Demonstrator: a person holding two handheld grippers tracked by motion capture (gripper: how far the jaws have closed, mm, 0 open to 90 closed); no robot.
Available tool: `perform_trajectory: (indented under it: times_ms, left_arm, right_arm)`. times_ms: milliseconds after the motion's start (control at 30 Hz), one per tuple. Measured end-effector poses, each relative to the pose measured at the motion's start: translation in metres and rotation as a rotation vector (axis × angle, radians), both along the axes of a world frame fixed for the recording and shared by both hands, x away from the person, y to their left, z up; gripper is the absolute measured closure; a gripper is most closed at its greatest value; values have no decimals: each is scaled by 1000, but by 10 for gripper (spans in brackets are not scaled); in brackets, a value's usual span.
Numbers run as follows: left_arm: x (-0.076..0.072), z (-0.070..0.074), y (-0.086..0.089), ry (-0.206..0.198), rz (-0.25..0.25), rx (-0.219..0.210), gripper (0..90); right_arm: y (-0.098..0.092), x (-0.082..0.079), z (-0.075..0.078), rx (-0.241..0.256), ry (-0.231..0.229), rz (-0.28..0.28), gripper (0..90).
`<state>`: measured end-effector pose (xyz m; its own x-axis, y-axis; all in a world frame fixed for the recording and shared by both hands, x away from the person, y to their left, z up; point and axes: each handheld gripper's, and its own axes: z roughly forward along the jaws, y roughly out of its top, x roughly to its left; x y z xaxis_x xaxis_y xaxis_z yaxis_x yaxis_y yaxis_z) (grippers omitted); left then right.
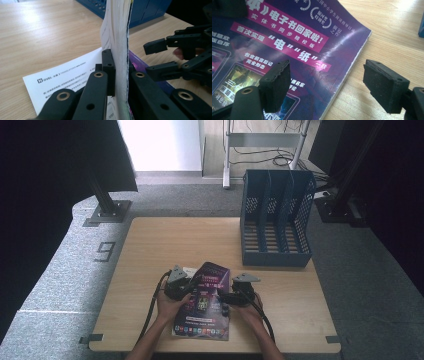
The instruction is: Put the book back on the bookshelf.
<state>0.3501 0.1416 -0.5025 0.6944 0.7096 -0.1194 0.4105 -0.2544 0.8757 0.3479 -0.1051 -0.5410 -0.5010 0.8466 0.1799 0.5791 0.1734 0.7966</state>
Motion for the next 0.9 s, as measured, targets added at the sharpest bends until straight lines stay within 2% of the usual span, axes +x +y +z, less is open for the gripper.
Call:
perform_trajectory:
  times_ms: [267, 400, 900]
  left_arm:
    - [-8, 11, 0, -38, -20, -10, 872]
    - [-12, 17, -1, -55, -29, -14, 873]
    - [-17, 25, -1, -68, -49, -36, 873]
  right_arm:
    - [-1, 1, 3, 6, -13, 16, 198]
    - [-3, 2, 5, 29, -17, 28, 194]
    - [2, 8, 5, 90, 13, 59, 151]
